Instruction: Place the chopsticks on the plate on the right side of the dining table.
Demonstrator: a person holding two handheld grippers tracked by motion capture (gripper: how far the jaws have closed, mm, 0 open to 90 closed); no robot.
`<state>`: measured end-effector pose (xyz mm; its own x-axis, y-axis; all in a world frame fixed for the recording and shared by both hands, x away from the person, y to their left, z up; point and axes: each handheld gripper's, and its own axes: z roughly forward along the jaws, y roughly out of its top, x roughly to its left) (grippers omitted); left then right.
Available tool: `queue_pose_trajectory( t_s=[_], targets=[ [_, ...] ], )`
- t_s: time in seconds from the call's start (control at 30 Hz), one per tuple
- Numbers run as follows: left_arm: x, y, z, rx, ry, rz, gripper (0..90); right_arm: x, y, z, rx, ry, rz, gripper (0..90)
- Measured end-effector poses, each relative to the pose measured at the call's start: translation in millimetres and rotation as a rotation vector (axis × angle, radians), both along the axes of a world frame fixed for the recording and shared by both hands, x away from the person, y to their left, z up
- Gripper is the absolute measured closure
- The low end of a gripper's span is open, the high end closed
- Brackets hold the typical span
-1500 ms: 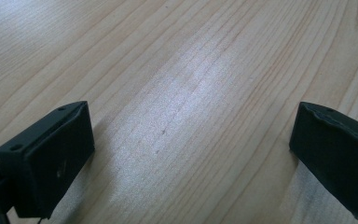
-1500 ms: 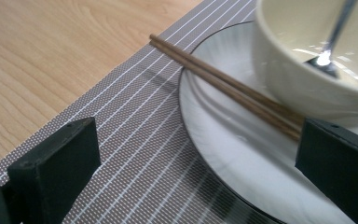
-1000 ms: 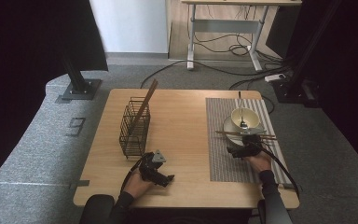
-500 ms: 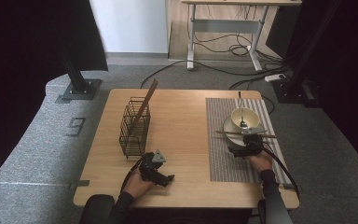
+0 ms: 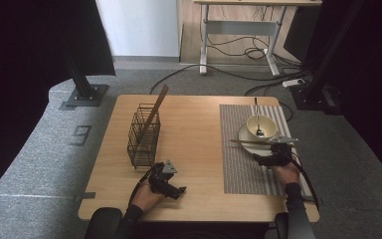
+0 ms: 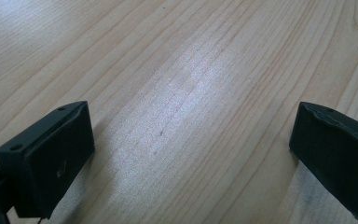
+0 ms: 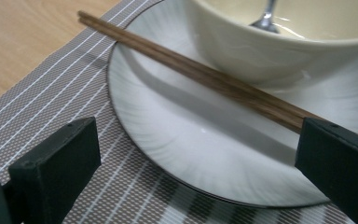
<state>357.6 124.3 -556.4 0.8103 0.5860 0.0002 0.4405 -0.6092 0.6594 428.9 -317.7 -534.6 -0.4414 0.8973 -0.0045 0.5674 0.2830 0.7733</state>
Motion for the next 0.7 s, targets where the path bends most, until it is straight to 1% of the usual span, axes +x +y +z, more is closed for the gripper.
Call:
queue_pose_trajectory(
  t_s=[0.07, 0.2, 0.27, 0.37, 0.5, 0.6, 0.7],
  targets=[
    [0.0, 0.0, 0.0, 0.0, 0.0, 0.0, 0.0, 0.6, -3.1, -0.3, 0.001, 0.0, -0.017, 0.0],
    [0.0, 0.0, 0.0, 0.0, 0.0, 0.0, 0.0, 2.3, -6.9, -1.9, 0.017, -0.001, -0.056, 0.0],
    [0.1, -0.1, 0.0, 0.0, 0.0, -0.001, 0.0, 3.6, -7.0, -3.0, 0.012, -0.001, -0.066, 0.0],
    [0.1, -0.2, 0.0, 0.0, 0.0, -0.001, 0.0, 5.9, -6.3, -5.4, 0.018, 0.01, -0.06, 0.0],
    [0.2, -0.3, 0.0, 0.001, 0.0, -0.002, 0.0, 7.1, -6.8, -5.7, 0.028, 0.004, -0.056, 0.0],
    [0.2, -0.3, 0.0, 0.0, 0.0, -0.002, 0.0, 7.1, -8.0, -4.4, 0.04, -0.004, -0.063, 0.0],
    [0.2, -0.4, 0.0, 0.0, 0.0, -0.003, 0.0, 7.4, -9.3, -3.9, 0.035, -0.012, -0.081, 0.0]
  ],
)
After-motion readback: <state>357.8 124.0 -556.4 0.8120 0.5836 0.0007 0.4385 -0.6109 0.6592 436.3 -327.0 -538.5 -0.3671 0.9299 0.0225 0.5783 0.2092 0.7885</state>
